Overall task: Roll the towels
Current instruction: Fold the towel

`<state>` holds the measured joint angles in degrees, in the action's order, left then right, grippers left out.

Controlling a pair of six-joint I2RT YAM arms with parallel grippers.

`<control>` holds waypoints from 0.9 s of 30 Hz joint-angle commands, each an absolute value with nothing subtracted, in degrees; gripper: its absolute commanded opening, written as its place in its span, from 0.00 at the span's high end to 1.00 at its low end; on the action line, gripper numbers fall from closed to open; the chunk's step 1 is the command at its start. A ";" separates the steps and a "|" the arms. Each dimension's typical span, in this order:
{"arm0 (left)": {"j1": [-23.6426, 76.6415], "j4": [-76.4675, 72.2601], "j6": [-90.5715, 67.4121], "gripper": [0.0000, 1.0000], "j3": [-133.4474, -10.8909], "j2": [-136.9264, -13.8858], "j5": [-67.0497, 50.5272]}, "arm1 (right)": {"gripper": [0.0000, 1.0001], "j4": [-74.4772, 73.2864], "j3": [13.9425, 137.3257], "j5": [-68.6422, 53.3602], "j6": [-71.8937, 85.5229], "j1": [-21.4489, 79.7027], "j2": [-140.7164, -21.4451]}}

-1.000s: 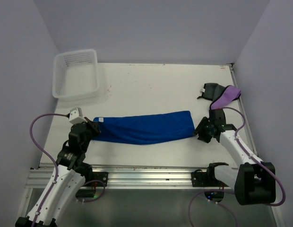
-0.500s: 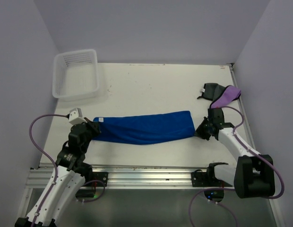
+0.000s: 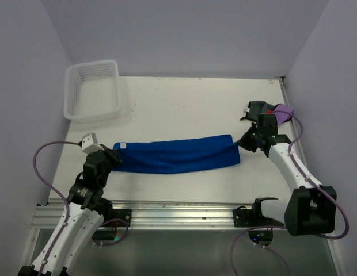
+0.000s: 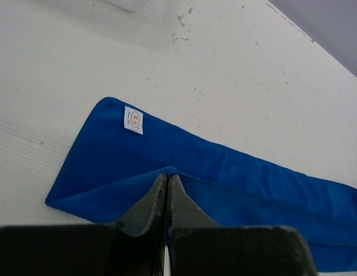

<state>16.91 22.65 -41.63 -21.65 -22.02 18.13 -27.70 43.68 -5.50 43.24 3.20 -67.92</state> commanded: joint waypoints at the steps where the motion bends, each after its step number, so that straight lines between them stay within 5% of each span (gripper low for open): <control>1: 17.05 24.69 -43.50 1.00 -24.25 -22.59 21.18 | 1.00 -27.16 50.08 -5.45 44.47 3.16 -70.92; 27: 16.96 25.93 -39.82 1.00 -38.05 -50.44 32.78 | 1.00 -25.75 70.75 -4.92 42.10 5.45 -99.66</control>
